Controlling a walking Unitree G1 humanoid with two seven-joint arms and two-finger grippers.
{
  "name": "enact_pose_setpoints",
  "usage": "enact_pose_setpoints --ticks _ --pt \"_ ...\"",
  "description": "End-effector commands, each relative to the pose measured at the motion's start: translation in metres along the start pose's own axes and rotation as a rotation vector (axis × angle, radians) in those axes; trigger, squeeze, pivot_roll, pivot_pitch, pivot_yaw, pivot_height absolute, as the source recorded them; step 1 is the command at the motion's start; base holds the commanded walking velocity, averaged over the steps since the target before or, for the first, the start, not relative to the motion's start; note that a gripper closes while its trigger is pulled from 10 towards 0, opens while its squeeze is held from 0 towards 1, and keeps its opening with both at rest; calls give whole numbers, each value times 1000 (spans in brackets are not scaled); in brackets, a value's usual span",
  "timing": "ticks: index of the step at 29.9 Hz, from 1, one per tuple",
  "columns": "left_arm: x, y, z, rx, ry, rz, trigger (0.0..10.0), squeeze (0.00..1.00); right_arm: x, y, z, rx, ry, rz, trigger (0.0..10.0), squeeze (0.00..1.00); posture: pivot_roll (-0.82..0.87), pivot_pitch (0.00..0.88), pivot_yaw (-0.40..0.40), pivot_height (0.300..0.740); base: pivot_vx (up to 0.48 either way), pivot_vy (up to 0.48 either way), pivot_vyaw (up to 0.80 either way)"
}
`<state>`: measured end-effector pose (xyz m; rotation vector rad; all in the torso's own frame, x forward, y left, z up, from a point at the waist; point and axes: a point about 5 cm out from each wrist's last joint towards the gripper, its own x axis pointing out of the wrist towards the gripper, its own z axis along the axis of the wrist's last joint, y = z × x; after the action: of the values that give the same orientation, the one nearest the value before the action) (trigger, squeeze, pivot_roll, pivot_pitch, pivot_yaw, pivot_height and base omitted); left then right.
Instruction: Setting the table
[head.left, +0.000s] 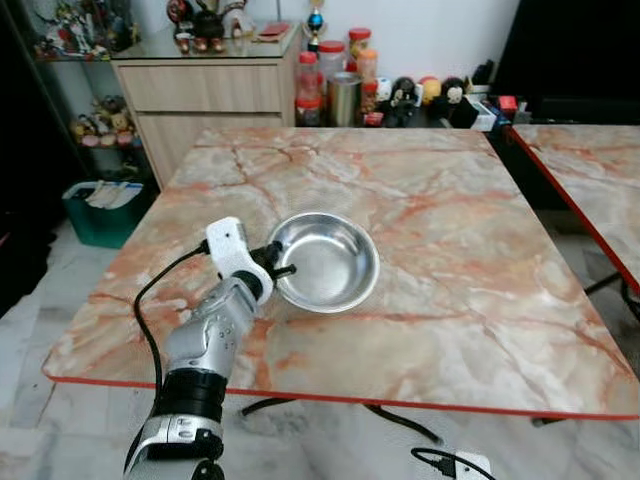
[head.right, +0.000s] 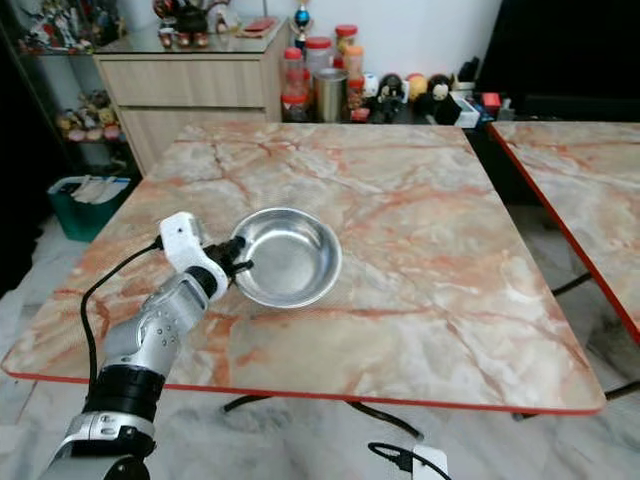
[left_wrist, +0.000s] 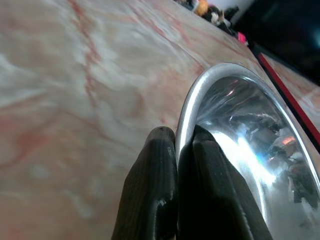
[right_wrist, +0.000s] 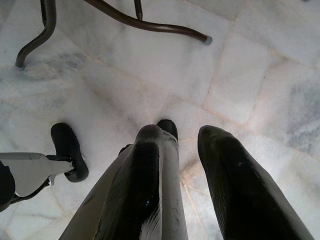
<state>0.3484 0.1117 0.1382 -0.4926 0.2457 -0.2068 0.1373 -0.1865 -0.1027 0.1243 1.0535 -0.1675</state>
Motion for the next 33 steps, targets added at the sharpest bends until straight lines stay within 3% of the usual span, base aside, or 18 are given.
enact_pose_setpoints --ticks 1,5,15,27,33 --pt "-3 3 0 -27 14 26 10000 0 0 1 2 8 -2 -2 10000 0 -42 35 17 740 0 0 0" --pt "-8 7 -12 -67 114 62 10000 0 1 1 3 4 0 2 10000 0 -40 36 15 740 0 0 0" --pt "-14 6 -26 -139 193 58 10000 0 1 2 2 -2 5 6 10000 0 -34 43 11 740 0 0 0" --pt "-1 -21 -29 -226 144 -20 10000 0 0 2 1 -3 7 6 10000 0 -42 42 13 740 0 0 0" --pt "7 -35 -31 -212 133 -55 10000 0 1 3 2 -1 4 7 10000 0 -51 39 14 740 0 0 0"
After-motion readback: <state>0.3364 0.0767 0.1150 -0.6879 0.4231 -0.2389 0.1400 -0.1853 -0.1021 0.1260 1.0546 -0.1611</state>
